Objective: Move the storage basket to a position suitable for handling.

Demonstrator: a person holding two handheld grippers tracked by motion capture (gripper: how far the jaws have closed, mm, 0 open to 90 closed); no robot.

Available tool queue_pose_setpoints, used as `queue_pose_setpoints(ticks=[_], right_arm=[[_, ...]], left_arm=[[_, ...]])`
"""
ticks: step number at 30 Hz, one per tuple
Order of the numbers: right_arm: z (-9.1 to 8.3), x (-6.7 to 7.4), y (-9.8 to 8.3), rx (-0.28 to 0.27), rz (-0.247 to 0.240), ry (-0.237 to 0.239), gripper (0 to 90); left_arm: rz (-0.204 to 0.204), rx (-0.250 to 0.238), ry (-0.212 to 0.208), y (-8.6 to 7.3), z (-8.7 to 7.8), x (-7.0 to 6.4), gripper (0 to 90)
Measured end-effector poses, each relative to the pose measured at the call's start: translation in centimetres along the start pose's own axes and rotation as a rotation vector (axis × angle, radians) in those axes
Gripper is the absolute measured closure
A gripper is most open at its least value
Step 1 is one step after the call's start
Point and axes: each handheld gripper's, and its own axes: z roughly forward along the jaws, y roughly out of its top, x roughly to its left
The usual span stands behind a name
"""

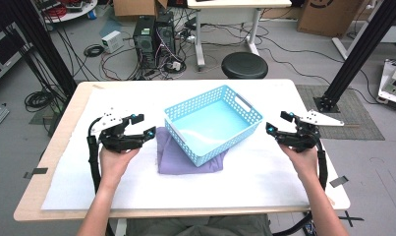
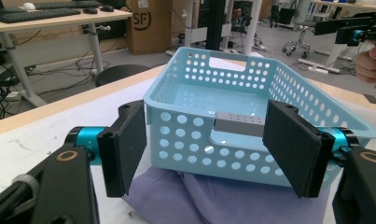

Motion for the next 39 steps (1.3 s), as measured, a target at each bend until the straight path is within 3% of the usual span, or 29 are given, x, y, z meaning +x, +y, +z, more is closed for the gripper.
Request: queue_pose_setpoints(ticks=[21,31,39], right_arm=[[0.0,0.0,-0.2,0.004,0.001,-0.02,20.6],[0.1,-0.1,-0.3,0.009,-0.006,-0.021,20.5],[0.1,-0.2,-0.4,0.013,-0.002,-0.022,20.6]], left_arm=[[0.038,0.032,0.008,-0.1,0.6,-0.8,29.5],[0.04,0.046,-0.002,-0.2,1.0,-1.2,28.5],[0.05,0.054,-0.024,-0.4,1.6,-2.3,26.5]])
